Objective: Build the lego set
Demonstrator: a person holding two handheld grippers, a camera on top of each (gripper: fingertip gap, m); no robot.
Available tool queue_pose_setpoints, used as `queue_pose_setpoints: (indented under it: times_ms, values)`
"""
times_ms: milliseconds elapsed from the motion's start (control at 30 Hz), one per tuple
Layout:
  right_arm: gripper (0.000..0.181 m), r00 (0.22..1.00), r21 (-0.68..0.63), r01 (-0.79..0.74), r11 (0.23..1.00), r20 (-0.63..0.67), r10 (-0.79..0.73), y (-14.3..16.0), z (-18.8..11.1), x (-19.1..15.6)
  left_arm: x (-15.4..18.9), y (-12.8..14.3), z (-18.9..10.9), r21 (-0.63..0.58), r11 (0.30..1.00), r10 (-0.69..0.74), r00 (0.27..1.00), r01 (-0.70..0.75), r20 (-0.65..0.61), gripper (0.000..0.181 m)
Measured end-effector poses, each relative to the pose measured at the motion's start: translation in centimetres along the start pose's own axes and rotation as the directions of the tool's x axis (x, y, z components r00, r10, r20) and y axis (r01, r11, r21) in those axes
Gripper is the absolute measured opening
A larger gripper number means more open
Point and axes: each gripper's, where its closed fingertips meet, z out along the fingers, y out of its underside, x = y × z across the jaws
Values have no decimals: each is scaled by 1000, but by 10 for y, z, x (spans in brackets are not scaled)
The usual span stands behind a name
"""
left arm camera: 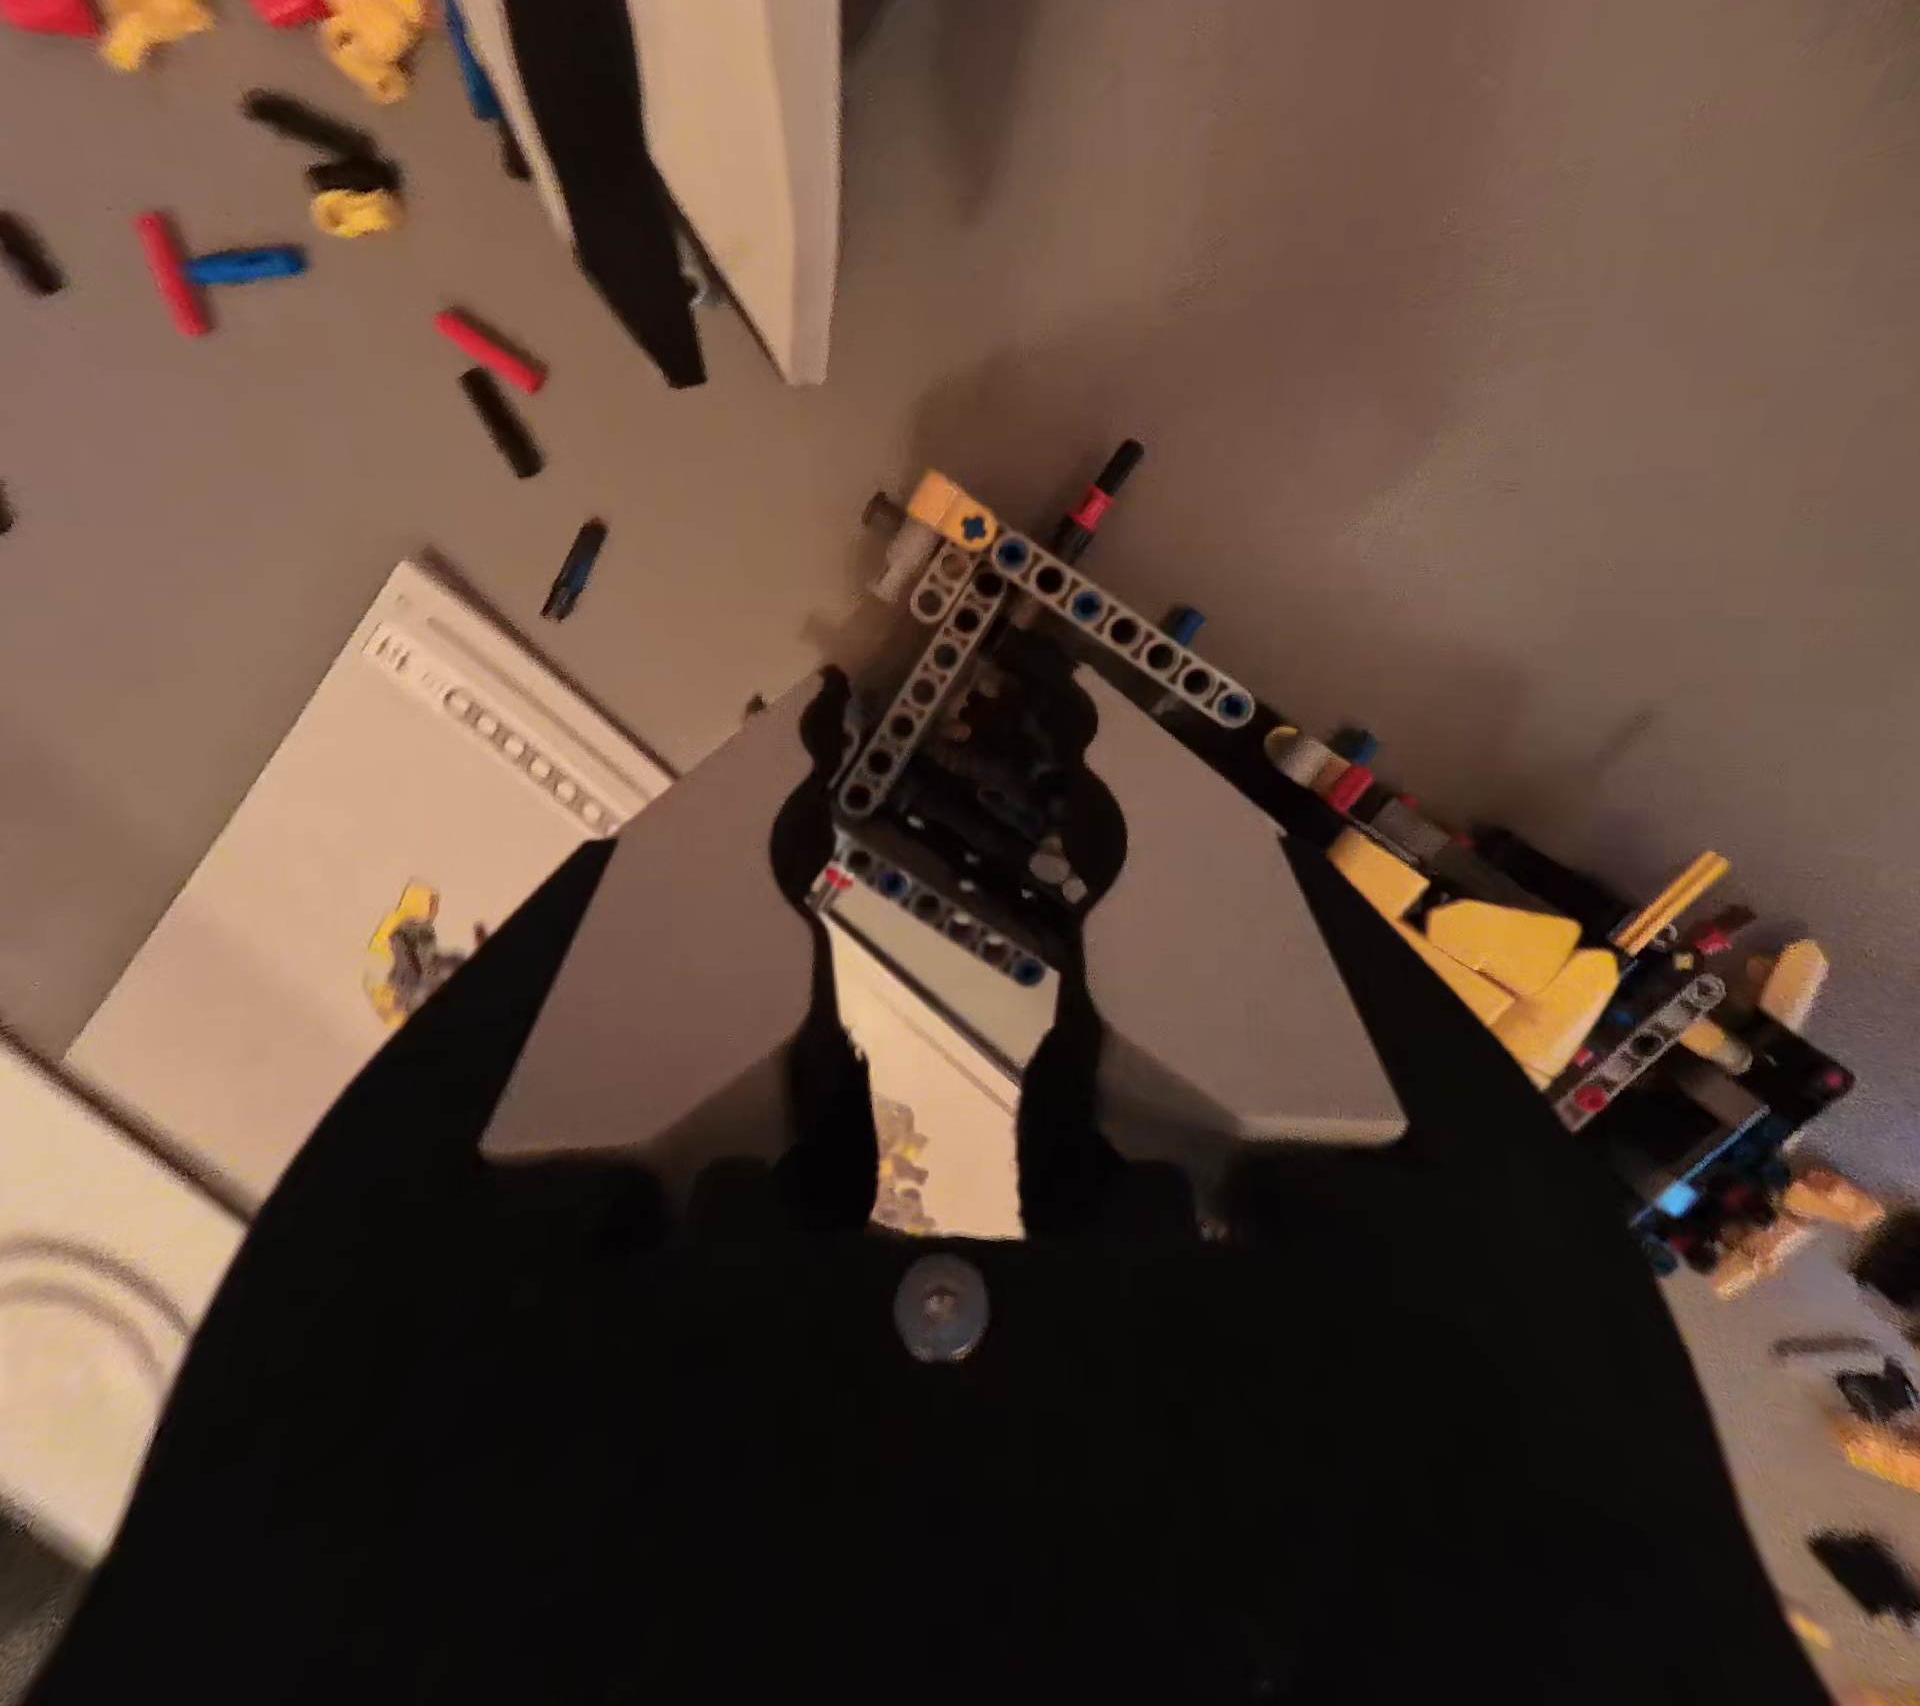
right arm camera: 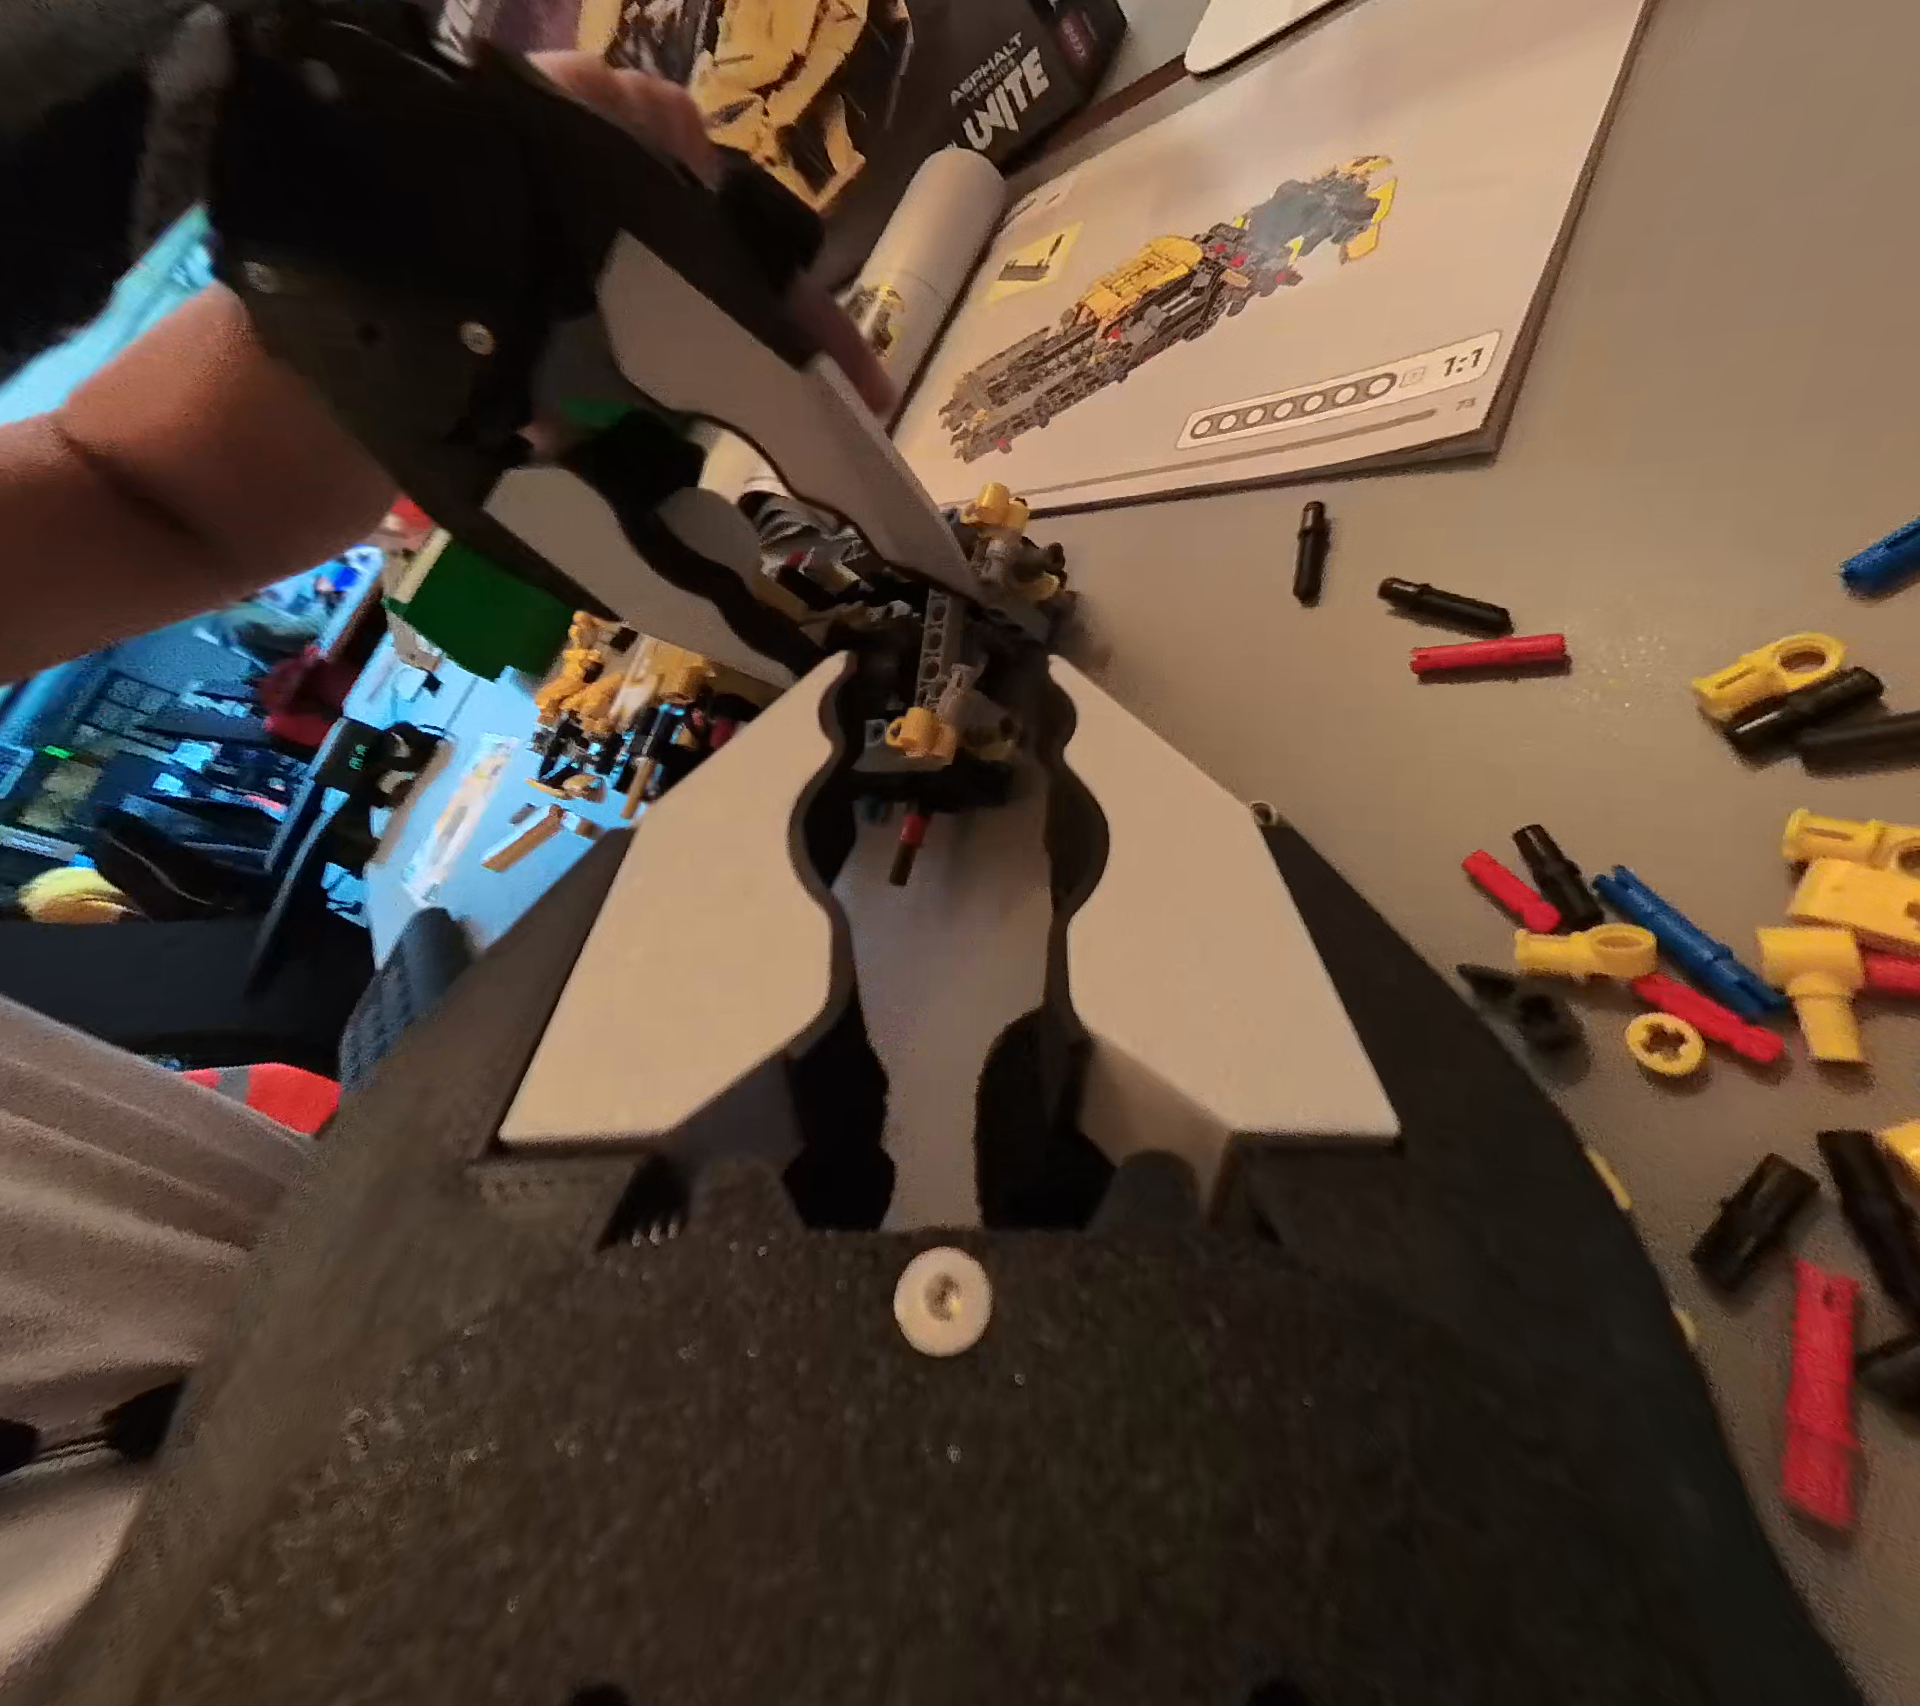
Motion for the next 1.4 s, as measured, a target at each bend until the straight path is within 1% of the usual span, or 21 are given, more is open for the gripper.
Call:
queue_pose_setpoints:
  times_ms: [100,167,233,267,333,400,467,667,767,833,900,933,1000,1033,1067,1100,1133,1200,1267,1300,1400]
  values:
    - [30,999,21,-26,999,42,25,-2,-1,-5,5,-2,9,-36,999,27,988,-33,-152,26]
    - [30,997,-25,-43,999,55,44,7,2,-8,4,6,14,-94,994,28,980,-48,-199,19]
    - [33,997,-84,-51,995,54,56,18,5,-10,5,10,13,-115,992,28,976,-54,-218,17]
    - [39,998,-107,-50,993,27,53,24,7,-9,5,11,13,-118,991,33,976,-60,-215,16]
    - [59,998,-147,-63,987,-29,59,35,12,-5,5,11,13,-120,991,40,977,-66,-209,16]
    - [72,991,-162,-132,978,-30,129,40,22,-8,5,12,11,-117,991,47,979,-71,-199,11]
    - [73,982,-168,-187,968,-22,186,43,33,-13,8,12,8,-102,992,58,980,-78,-190,7]
    - [72,983,-181,-184,966,-35,180,47,50,-23,12,10,-6,-57,996,59,992,-66,-110,6]
    - [63,976,-182,-216,959,-59,209,46,51,-17,9,20,-13,-90,994,62,996,-67,-58,6]
    - [51,977,-186,-205,961,-89,192,45,53,-10,5,22,-25,-61,998,13,999,-15,-32,7]
    - [48,975,-183,-211,960,-101,195,46,53,-9,-8,29,-46,-22,997,-78,996,79,42,7]
    - [48,975,-181,-209,961,-110,192,46,52,-9,-12,35,-56,6,988,-151,987,151,59,7]
    - [48,970,-160,-220,962,-143,198,48,45,-8,-20,54,-67,73,951,-306,948,301,85,7]
    - [45,967,-133,-234,963,-136,216,46,41,-11,-15,59,-68,121,924,-371,928,364,38,7]
    - [39,963,-85,-255,963,-116,245,42,37,-16,-9,63,-69,163,893,-423,906,420,-20,7]
    - [35,957,-43,-279,959,-93,274,39,34,-21,-2,69,-68,177,868,-461,886,463,-60,7]
    - [35,953,-28,-296,955,-68,294,40,34,-26,3,79,-65,160,856,-486,871,491,-71,7]
    - [39,954,-23,-293,956,-67,291,45,38,-25,8,99,-54,103,845,-523,851,525,-45,7]
    - [38,961,0,-265,964,-76,264,44,39,-21,12,104,-42,106,814,-570,820,571,-41,7]
    - [37,966,22,-251,968,-58,252,40,37,-23,12,105,-37,110,803,-586,810,585,-27,7]
    - [36,978,81,-202,976,-46,206,33,31,-25,24,99,-27,140,807,-570,819,573,-66,7]
